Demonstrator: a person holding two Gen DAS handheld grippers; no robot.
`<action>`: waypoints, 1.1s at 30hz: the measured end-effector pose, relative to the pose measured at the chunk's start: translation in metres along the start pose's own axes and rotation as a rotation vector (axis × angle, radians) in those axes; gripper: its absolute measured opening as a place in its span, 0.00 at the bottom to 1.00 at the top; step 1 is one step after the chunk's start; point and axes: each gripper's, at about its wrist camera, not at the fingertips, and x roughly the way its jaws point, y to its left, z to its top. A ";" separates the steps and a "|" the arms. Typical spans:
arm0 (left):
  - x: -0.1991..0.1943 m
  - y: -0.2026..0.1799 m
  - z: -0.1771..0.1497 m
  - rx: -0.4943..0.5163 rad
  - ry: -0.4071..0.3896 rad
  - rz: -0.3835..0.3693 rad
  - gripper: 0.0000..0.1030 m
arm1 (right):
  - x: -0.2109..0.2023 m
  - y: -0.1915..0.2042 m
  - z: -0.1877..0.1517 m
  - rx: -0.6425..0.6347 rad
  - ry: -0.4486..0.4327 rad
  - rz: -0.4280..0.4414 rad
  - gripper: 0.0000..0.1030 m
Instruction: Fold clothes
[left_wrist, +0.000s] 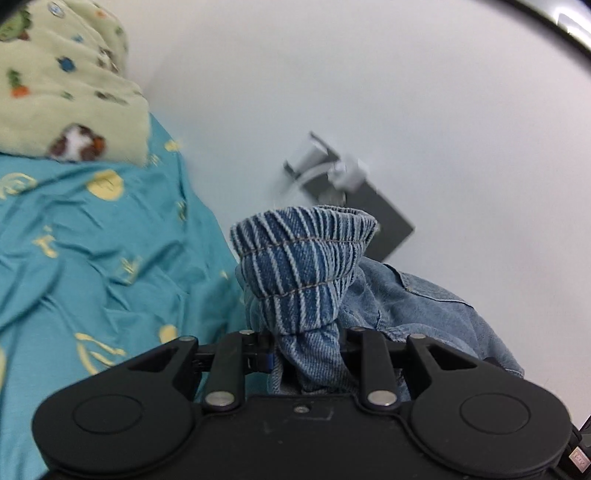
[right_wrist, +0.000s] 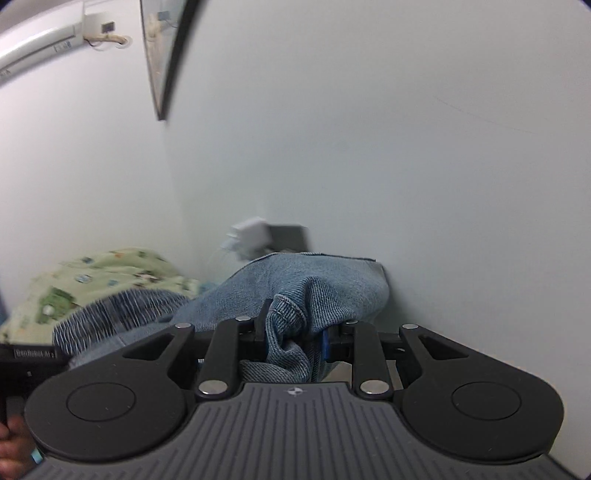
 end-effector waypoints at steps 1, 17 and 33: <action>0.009 0.005 -0.004 0.014 0.014 0.003 0.22 | 0.002 -0.006 -0.009 0.005 -0.001 -0.011 0.24; 0.039 0.035 -0.048 0.277 0.118 0.018 0.37 | 0.064 -0.014 -0.115 0.058 0.360 -0.110 0.24; -0.099 -0.004 -0.027 0.378 -0.100 0.184 0.82 | -0.013 -0.019 -0.070 0.087 0.260 -0.134 0.61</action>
